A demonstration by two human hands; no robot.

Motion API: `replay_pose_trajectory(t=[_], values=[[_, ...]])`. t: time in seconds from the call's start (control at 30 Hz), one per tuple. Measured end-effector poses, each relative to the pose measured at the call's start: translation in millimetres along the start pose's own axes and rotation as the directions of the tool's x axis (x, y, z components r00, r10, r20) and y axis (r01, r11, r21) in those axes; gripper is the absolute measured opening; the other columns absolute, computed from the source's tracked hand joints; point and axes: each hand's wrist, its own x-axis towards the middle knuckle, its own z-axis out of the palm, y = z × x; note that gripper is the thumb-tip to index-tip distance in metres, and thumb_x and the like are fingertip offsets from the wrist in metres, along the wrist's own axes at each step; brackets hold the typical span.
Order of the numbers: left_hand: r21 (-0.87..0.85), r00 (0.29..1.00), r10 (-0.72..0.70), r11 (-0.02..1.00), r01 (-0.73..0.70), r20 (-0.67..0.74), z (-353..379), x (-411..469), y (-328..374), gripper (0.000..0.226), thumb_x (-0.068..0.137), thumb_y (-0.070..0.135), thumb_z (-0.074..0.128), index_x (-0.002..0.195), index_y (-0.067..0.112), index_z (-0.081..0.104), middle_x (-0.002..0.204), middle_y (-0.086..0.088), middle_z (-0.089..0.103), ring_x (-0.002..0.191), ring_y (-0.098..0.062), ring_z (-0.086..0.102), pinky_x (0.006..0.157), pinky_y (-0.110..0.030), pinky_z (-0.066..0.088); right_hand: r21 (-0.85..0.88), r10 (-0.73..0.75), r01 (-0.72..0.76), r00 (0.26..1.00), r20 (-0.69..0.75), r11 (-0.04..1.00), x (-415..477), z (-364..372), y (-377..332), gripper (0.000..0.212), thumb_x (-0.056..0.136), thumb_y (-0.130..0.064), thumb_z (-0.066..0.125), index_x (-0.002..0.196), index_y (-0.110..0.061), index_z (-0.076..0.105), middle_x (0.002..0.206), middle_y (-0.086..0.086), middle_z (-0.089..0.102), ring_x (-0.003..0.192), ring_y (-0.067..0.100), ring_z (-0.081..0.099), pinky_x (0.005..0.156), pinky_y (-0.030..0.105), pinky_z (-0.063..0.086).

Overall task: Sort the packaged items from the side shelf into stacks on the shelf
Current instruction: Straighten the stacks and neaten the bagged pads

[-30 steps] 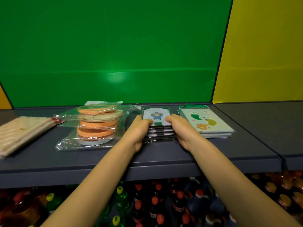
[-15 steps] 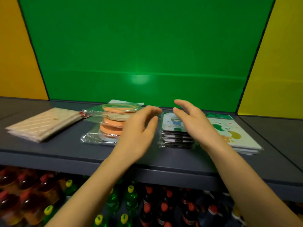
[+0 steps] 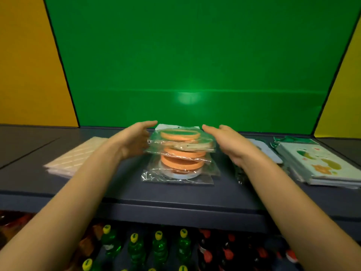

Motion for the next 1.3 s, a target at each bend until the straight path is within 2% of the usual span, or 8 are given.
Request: replay_pose_trajectory(t=[0.13, 0.23, 0.37, 0.57, 0.77, 0.87, 1.0, 1.3], values=[[-0.010, 0.998, 0.016, 1.000, -0.016, 0.058, 0.8, 25.1, -5.7, 0.023, 0.092, 0.036, 0.050, 0.092, 0.014, 0.056, 0.084, -0.005, 0.064, 0.074, -0.017, 0.060, 0.066, -0.028, 0.047, 0.101, 0.047, -0.050, 0.999, 0.027, 0.994, -11.0, 7.3, 9.9, 0.137, 0.037, -0.082, 0.069, 0.147, -0.013, 0.026, 0.155, 0.001, 0.031, 0.139, 0.018, 0.034, 0.116, 0.044, 0.025], [0.011, 0.996, 0.040, 0.999, -0.041, 0.076, 4.3, 38.5, -5.4, 0.021, 0.093, 0.033, 0.050, 0.083, 0.016, 0.058, 0.077, -0.001, 0.063, 0.064, -0.015, 0.062, 0.051, -0.023, 0.054, 0.085, 0.039, -0.044, 0.997, 0.063, 0.995, -21.5, 10.3, 17.1, 0.154, 0.027, -0.071, 0.079, 0.152, -0.016, 0.008, 0.157, 0.001, 0.023, 0.141, 0.018, 0.030, 0.118, 0.042, 0.024], [0.010, 0.986, 0.065, 0.998, -0.067, 0.151, 5.2, 53.1, -6.4, 0.015, 0.093, 0.022, 0.051, 0.086, 0.013, 0.060, 0.075, -0.001, 0.063, 0.059, -0.015, 0.062, 0.047, -0.019, 0.054, 0.068, 0.012, -0.019, 0.996, 0.090, 0.998, -24.0, 19.0, 28.9, 0.154, 0.022, -0.057, 0.089, 0.151, -0.027, 0.011, 0.145, -0.002, 0.047, 0.127, 0.017, 0.051, 0.112, 0.039, 0.037], [-0.023, 0.962, 0.155, 0.988, -0.154, 0.226, 1.8, 58.4, -12.5, 0.016, 0.092, 0.010, 0.050, 0.105, 0.004, 0.057, 0.091, -0.009, 0.067, 0.059, -0.014, 0.066, 0.054, -0.023, 0.057, 0.079, -0.054, 0.047, 0.995, 0.083, 0.996, -28.6, 24.3, 37.6, 0.131, 0.047, -0.036, 0.091, 0.151, -0.026, 0.011, 0.126, -0.016, 0.058, 0.119, 0.008, 0.055, 0.109, 0.042, 0.041], [-0.034, 0.948, 0.200, 0.980, -0.198, 0.248, -4.1, 56.2, -21.6, 0.024, 0.090, 0.011, 0.054, 0.113, 0.006, 0.053, 0.090, -0.006, 0.067, 0.072, -0.020, 0.063, 0.067, -0.032, 0.057, 0.081, -0.075, 0.068, 0.994, 0.086, 0.994, -32.0, 33.1, 37.8, 0.132, 0.049, -0.039, 0.091, 0.150, -0.031, 0.007, 0.142, -0.008, 0.049, 0.128, 0.011, 0.049, 0.110, 0.042, 0.040], [-0.061, 0.950, 0.224, 0.975, -0.215, 0.219, -3.4, 56.3, -27.1, 0.013, 0.090, 0.012, 0.055, 0.102, 0.009, 0.057, 0.079, -0.003, 0.070, 0.069, -0.019, 0.063, 0.072, -0.036, 0.053, 0.068, -0.079, 0.072, 0.990, 0.113, 0.995, -34.3, 33.7, 41.0, 0.133, 0.055, -0.021, 0.090, 0.151, -0.027, -0.001, 0.144, -0.008, 0.046, 0.128, 0.009, 0.049, 0.112, 0.033, 0.036], [-0.088, 0.948, 0.221, 0.975, -0.206, 0.229, -3.0, 56.6, -30.8, 0.011, 0.089, 0.015, 0.055, 0.078, 0.014, 0.056, 0.061, 0.004, 0.066, 0.059, -0.016, 0.060, 0.067, -0.032, 0.050, -0.033, -0.073, 0.080, 0.984, 0.162, 0.996, -36.8, 33.3, 43.1, 0.146, 0.048, -0.030, 0.091, 0.148, -0.034, -0.015, 0.141, -0.014, 0.049, 0.129, 0.006, 0.048, 0.114, 0.035, 0.033], [-0.123, 0.957, 0.202, 0.976, -0.179, 0.207, 0.7, 60.1, -27.3, 0.009, 0.087, 0.011, 0.055, 0.091, 0.007, 0.063, 0.082, -0.008, 0.064, 0.069, -0.022, 0.061, 0.071, -0.033, 0.053, -0.165, -0.059, 0.079, 0.991, 0.119, 0.983, -37.5, 30.1, 33.4, 0.141, 0.061, -0.031, 0.086, 0.145, -0.034, -0.026, 0.132, -0.027, 0.038, 0.125, -0.002, 0.038, 0.106, 0.017, 0.027]])
